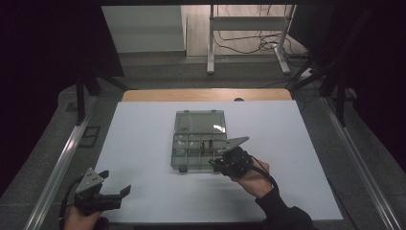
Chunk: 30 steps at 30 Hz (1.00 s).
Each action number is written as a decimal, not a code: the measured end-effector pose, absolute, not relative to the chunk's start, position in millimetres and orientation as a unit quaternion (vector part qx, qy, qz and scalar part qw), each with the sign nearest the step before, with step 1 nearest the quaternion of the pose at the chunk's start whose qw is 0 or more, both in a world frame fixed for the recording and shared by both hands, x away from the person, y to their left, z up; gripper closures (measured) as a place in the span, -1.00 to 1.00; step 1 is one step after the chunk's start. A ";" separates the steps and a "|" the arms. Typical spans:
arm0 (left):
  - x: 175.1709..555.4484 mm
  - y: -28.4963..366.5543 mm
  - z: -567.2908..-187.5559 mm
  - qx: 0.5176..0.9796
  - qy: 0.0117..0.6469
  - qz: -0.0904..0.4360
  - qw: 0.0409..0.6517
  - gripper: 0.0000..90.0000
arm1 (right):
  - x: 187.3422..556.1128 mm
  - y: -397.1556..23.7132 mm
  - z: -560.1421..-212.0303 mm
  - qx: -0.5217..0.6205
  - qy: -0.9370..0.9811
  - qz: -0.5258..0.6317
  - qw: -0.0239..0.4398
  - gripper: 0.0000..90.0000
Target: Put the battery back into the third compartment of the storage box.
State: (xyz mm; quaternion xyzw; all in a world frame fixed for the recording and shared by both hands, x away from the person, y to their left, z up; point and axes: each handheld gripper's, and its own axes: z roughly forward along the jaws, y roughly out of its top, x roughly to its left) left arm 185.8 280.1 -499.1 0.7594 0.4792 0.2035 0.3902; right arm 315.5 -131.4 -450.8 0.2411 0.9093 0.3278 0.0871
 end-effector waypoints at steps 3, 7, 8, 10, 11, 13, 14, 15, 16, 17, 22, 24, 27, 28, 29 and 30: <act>185.8 280.2 -499.0 0.761 0.478 0.204 0.389 -0.91 | 319.6 -129.9 -449.9 0.242 0.909 0.328 0.090 0.70; 185.8 279.9 -499.1 0.760 0.479 0.204 0.390 -0.91 | 325.6 -127.3 -448.0 0.249 0.906 0.329 0.092 0.70; 185.8 279.9 -499.1 0.760 0.479 0.204 0.390 -0.91 | 326.8 -127.0 -447.8 0.248 0.906 0.331 0.093 0.70; 185.8 279.7 -499.2 0.760 0.479 0.204 0.389 -0.91 | 329.0 -126.4 -446.9 0.250 0.905 0.332 0.094 0.70; 185.9 279.7 -499.2 0.760 0.479 0.204 0.389 -0.91 | 330.4 -126.0 -446.2 0.254 0.903 0.332 0.094 0.70; 185.9 279.6 -499.2 0.760 0.478 0.204 0.389 -0.91 | 332.8 -125.4 -445.3 0.255 0.902 0.334 0.095 0.70; 185.9 279.7 -499.2 0.761 0.478 0.204 0.389 -0.91 | 334.0 -124.7 -444.8 0.257 0.902 0.335 0.095 0.70; 185.9 279.7 -499.2 0.760 0.478 0.204 0.389 -0.91 | 335.7 -124.1 -444.3 0.257 0.901 0.335 0.096 0.70; 185.9 279.7 -499.2 0.760 0.479 0.204 0.389 -0.91 | 336.8 -123.6 -444.0 0.256 0.901 0.335 0.097 0.70; 185.9 279.8 -499.2 0.760 0.479 0.204 0.389 -0.91 | 337.9 -122.9 -443.4 0.258 0.901 0.335 0.097 0.70; 185.9 280.1 -499.1 0.761 0.478 0.204 0.388 -0.91 | 344.7 -118.2 -440.3 0.262 0.899 0.337 0.100 0.70; 185.8 280.1 -499.1 0.761 0.478 0.204 0.388 -0.91 | 347.3 -116.5 -439.0 0.263 0.898 0.337 0.102 0.70; 185.9 280.1 -499.1 0.762 0.478 0.204 0.388 -0.91 | 352.5 -113.7 -437.4 0.265 0.897 0.337 0.105 0.70; 185.9 280.1 -499.2 0.762 0.477 0.204 0.388 -0.91 | 353.5 -112.8 -437.2 0.267 0.897 0.337 0.106 0.70; 185.9 280.1 -499.2 0.762 0.477 0.204 0.388 -0.91 | 355.5 -111.7 -437.0 0.268 0.897 0.336 0.106 0.70; 185.9 280.1 -499.2 0.762 0.477 0.204 0.388 -0.91 | 357.3 -111.1 -436.7 0.269 0.896 0.335 0.108 0.70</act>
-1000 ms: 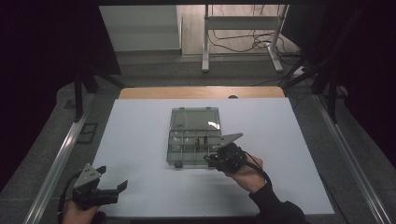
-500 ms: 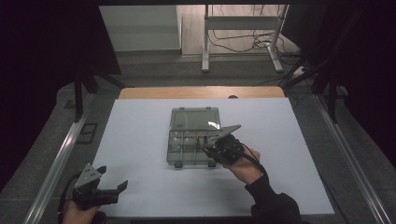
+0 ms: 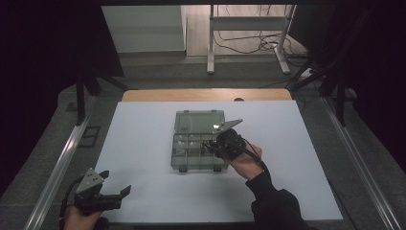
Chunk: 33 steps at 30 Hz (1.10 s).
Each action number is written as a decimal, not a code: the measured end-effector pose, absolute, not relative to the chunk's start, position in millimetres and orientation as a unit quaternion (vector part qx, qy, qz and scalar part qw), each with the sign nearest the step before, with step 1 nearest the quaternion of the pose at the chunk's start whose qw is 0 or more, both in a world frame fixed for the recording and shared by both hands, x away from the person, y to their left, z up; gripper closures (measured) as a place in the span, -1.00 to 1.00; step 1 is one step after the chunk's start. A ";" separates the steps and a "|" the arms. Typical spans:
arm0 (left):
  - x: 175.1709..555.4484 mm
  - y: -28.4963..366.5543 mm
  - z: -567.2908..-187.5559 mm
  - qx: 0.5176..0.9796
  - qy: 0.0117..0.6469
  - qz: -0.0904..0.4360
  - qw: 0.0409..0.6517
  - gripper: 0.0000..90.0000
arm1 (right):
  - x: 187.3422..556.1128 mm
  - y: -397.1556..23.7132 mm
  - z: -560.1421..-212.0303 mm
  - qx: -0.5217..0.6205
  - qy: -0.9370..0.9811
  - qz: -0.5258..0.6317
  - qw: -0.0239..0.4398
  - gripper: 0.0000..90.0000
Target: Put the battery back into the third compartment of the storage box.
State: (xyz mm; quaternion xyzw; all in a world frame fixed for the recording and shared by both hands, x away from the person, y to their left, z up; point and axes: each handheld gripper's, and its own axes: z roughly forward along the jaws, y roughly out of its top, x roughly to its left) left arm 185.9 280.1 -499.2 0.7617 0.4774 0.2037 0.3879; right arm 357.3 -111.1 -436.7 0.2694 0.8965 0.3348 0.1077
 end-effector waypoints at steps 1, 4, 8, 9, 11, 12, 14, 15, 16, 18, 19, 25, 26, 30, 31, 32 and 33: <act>185.9 280.1 -499.2 0.762 0.477 0.204 0.388 -0.91 | 358.9 -110.1 -436.5 0.273 0.895 0.335 0.108 0.70; 185.8 280.1 -499.2 0.762 0.477 0.204 0.388 -0.91 | 364.0 -107.3 -435.9 0.279 0.893 0.335 0.110 0.70; 185.9 280.2 -499.2 0.762 0.478 0.203 0.388 -0.91 | 373.0 -101.9 -436.5 0.284 0.894 0.328 0.114 0.70; 185.9 280.2 -499.2 0.762 0.478 0.203 0.388 -0.91 | 375.1 -100.1 -437.3 0.288 0.893 0.326 0.114 0.70; 185.8 280.1 -499.2 0.762 0.477 0.203 0.388 -0.91 | 380.2 -97.4 -439.5 0.293 0.894 0.320 0.115 0.70; 185.8 280.1 -499.2 0.762 0.477 0.204 0.388 -0.91 | 382.5 -95.9 -441.0 0.297 0.893 0.317 0.116 0.70; 185.8 280.2 -499.2 0.762 0.477 0.203 0.388 -0.91 | 386.6 -93.8 -444.1 0.301 0.894 0.311 0.117 0.70; 185.8 280.2 -499.2 0.762 0.477 0.203 0.388 -0.91 | 389.4 -92.4 -446.9 0.302 0.895 0.308 0.119 0.70; 185.8 280.3 -499.2 0.762 0.477 0.203 0.388 -0.91 | 390.7 -91.7 -448.4 0.302 0.895 0.304 0.121 0.70; 185.9 280.3 -499.2 0.762 0.477 0.203 0.388 -0.91 | 395.1 -89.6 -453.2 0.306 0.896 0.296 0.125 0.70; 185.9 280.3 -499.2 0.762 0.477 0.203 0.388 -0.91 | 396.6 -89.0 -454.7 0.307 0.896 0.295 0.125 0.70; 185.9 280.6 -499.2 0.762 0.477 0.202 0.389 -0.91 | 405.4 -82.2 -464.0 0.315 0.896 0.285 0.129 0.70; 185.9 280.6 -499.3 0.762 0.477 0.203 0.389 -0.91 | 406.7 -80.9 -465.9 0.317 0.896 0.282 0.130 0.70; 185.8 280.6 -499.2 0.762 0.477 0.202 0.389 -0.91 | 409.6 -78.1 -472.2 0.318 0.897 0.278 0.132 0.67; 185.8 280.5 -499.2 0.762 0.477 0.203 0.389 -0.91 | 409.8 -78.1 -472.6 0.319 0.896 0.280 0.133 0.61; 185.8 280.5 -499.3 0.762 0.477 0.203 0.389 -0.91 | 409.8 -78.5 -472.2 0.322 0.893 0.285 0.134 0.53; 185.8 280.5 -499.3 0.762 0.476 0.203 0.389 -0.91 | 409.5 -79.0 -471.4 0.322 0.892 0.287 0.134 0.48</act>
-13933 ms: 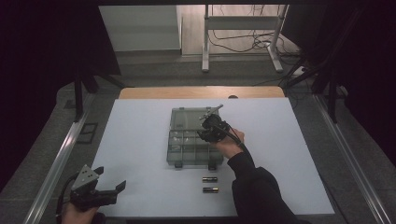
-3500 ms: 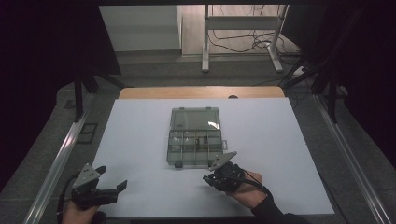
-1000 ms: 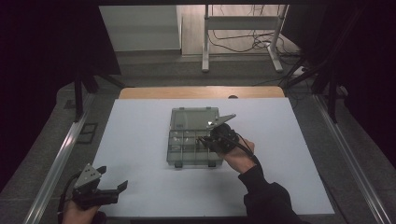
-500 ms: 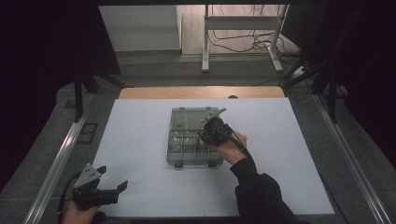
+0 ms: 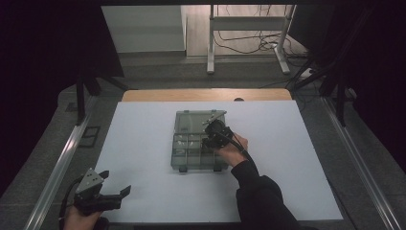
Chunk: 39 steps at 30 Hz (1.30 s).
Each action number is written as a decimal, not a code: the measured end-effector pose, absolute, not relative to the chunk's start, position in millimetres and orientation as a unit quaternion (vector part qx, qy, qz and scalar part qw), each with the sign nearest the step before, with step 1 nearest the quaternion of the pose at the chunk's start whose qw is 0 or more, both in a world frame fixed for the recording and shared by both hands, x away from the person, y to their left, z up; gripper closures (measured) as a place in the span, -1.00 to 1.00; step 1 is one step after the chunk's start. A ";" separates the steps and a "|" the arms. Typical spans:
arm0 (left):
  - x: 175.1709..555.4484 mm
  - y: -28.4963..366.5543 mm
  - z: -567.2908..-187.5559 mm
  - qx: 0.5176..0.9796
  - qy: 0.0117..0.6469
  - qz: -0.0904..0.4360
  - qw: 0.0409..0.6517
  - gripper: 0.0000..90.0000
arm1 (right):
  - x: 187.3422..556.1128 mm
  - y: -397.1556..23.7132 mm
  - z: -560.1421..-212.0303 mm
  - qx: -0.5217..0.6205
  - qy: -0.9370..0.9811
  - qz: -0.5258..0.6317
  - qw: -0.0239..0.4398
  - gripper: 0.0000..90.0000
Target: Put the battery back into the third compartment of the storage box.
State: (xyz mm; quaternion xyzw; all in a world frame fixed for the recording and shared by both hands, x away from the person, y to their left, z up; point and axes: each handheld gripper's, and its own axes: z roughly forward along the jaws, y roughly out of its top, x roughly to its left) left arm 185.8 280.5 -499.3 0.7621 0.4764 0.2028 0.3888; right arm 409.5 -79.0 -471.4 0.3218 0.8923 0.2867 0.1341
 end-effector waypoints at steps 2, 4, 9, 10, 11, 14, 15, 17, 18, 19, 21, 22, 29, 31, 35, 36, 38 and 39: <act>185.8 280.4 -499.3 0.762 0.476 0.203 0.389 -0.91 | 408.4 -80.0 -469.6 0.321 0.891 0.290 0.136 0.39; 185.8 280.3 -499.3 0.763 0.476 0.203 0.388 -0.91 | 407.2 -81.6 -467.6 0.320 0.891 0.293 0.135 0.25; 185.7 280.0 -499.3 0.763 0.475 0.204 0.388 -0.91 | 403.3 -85.5 -464.1 0.307 0.895 0.298 0.128 -0.03; 185.8 280.0 -499.3 0.763 0.475 0.204 0.388 -0.91 | 401.9 -86.2 -463.6 0.304 0.896 0.298 0.126 -0.08; 185.8 280.0 -499.3 0.763 0.475 0.204 0.387 -0.91 | 401.1 -86.7 -463.3 0.303 0.896 0.298 0.125 -0.13; 185.8 279.7 -499.3 0.764 0.475 0.204 0.387 -0.91 | 396.8 -90.1 -461.7 0.302 0.896 0.306 0.115 -0.22; 185.8 279.7 -499.3 0.764 0.474 0.204 0.387 -0.91 | 395.5 -91.4 -461.3 0.300 0.895 0.309 0.114 -0.25; 185.8 279.8 -499.3 0.764 0.474 0.204 0.387 -0.91 | 392.7 -93.0 -459.9 0.297 0.895 0.313 0.112 -0.30; 185.8 279.8 -499.3 0.764 0.474 0.204 0.387 -0.91 | 391.9 -93.6 -459.3 0.295 0.895 0.314 0.114 -0.32; 185.7 279.9 -499.3 0.764 0.475 0.204 0.387 -0.91 | 390.6 -94.3 -458.4 0.294 0.895 0.316 0.115 -0.34; 185.7 279.7 -499.3 0.764 0.474 0.204 0.387 -0.91 | 387.8 -95.8 -456.3 0.292 0.894 0.322 0.112 -0.37; 185.7 279.7 -499.3 0.764 0.474 0.204 0.387 -0.91 | 386.0 -96.8 -455.2 0.291 0.893 0.324 0.112 -0.39; 185.8 279.4 -499.3 0.764 0.474 0.204 0.386 -0.91 | 376.4 -100.1 -452.8 0.277 0.899 0.320 0.115 -0.56; 185.8 279.3 -499.2 0.765 0.474 0.204 0.386 -0.91 | 373.6 -101.7 -453.0 0.276 0.898 0.324 0.113 -0.58; 185.7 279.2 -499.2 0.765 0.474 0.205 0.385 -0.91 | 370.4 -105.7 -454.2 0.277 0.898 0.324 0.111 -0.66; 185.7 279.3 -499.2 0.765 0.474 0.205 0.386 -0.91 | 369.5 -106.7 -454.4 0.276 0.897 0.326 0.111 -0.68; 185.8 279.3 -499.2 0.765 0.474 0.205 0.386 -0.91 | 367.6 -108.2 -454.7 0.276 0.897 0.329 0.111 -0.71; 185.7 279.3 -499.2 0.765 0.474 0.205 0.386 -0.91 | 366.2 -109.0 -454.8 0.274 0.897 0.328 0.112 -0.74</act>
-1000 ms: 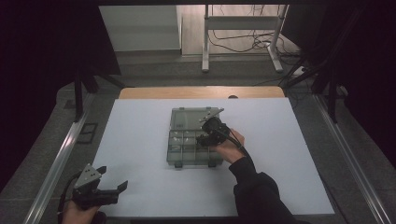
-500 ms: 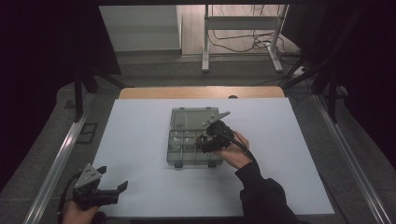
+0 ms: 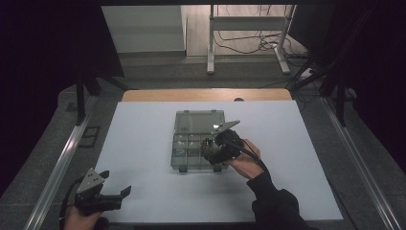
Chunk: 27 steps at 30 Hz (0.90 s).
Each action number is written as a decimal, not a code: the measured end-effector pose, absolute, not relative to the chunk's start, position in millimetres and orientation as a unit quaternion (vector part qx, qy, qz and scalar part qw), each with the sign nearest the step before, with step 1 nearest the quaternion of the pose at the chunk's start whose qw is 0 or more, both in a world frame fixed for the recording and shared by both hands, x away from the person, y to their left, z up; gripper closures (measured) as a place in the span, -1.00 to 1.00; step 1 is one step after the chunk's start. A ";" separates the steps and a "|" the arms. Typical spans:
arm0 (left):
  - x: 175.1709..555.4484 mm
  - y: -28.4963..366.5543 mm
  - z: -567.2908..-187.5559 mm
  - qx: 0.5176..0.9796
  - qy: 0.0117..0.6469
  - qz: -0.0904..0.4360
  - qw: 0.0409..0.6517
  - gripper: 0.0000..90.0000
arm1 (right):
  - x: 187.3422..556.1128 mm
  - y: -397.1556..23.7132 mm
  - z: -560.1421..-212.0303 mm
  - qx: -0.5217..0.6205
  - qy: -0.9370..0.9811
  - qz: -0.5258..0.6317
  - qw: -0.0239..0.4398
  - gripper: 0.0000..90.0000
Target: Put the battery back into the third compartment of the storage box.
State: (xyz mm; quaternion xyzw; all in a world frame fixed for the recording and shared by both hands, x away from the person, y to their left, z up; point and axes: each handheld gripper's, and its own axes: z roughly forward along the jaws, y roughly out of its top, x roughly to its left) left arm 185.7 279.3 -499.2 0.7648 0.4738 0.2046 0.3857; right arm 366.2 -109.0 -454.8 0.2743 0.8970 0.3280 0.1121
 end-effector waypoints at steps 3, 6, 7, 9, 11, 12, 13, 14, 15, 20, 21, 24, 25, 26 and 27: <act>185.7 279.4 -499.2 0.765 0.474 0.205 0.386 -0.91 | 362.4 -110.3 -454.7 0.270 0.897 0.328 0.117 -0.79; 185.7 279.3 -499.2 0.765 0.474 0.205 0.386 -0.91 | 358.7 -111.5 -453.4 0.264 0.899 0.327 0.120 -0.83; 185.6 279.2 -499.1 0.765 0.474 0.205 0.386 -0.91 | 357.6 -111.5 -453.0 0.265 0.899 0.328 0.120 -0.84; 185.6 279.3 -499.1 0.765 0.474 0.205 0.386 -0.91 | 354.8 -112.7 -451.6 0.260 0.899 0.330 0.123 -0.86; 185.6 279.4 -499.1 0.765 0.473 0.205 0.386 -0.91 | 352.4 -113.5 -450.7 0.259 0.898 0.332 0.124 -0.88; 185.5 279.4 -499.1 0.765 0.473 0.205 0.386 -0.91 | 351.1 -114.7 -450.1 0.257 0.899 0.332 0.126 -0.88; 185.5 279.5 -499.1 0.765 0.473 0.205 0.386 -0.91 | 350.2 -115.2 -449.8 0.257 0.899 0.332 0.126 -0.90; 185.5 279.6 -499.1 0.764 0.473 0.205 0.387 -0.91 | 348.6 -116.1 -449.6 0.258 0.898 0.332 0.128 -0.91; 185.6 279.7 -499.1 0.764 0.473 0.205 0.387 -0.91 | 347.9 -116.9 -449.4 0.257 0.898 0.332 0.128 -0.92; 185.7 280.2 -499.2 0.764 0.474 0.202 0.389 -0.92 | 343.1 -122.3 -450.1 0.255 0.898 0.332 0.138 -0.99; 185.7 280.2 -499.2 0.764 0.473 0.202 0.389 -0.92 | 342.2 -123.5 -450.1 0.257 0.897 0.332 0.139 -1.00; 185.7 280.3 -499.1 0.764 0.473 0.202 0.389 -0.93 | 339.9 -127.5 -449.2 0.260 0.894 0.335 0.144 -1.00; 185.6 280.4 -499.1 0.763 0.473 0.202 0.390 -0.93 | 339.4 -128.2 -448.9 0.259 0.894 0.337 0.144 -1.00; 185.6 280.5 -499.1 0.763 0.474 0.202 0.390 -0.93 | 338.3 -129.5 -448.3 0.259 0.893 0.338 0.143 -1.00; 185.6 280.6 -499.1 0.763 0.474 0.202 0.391 -0.93 | 337.3 -130.4 -447.6 0.258 0.893 0.339 0.144 -1.00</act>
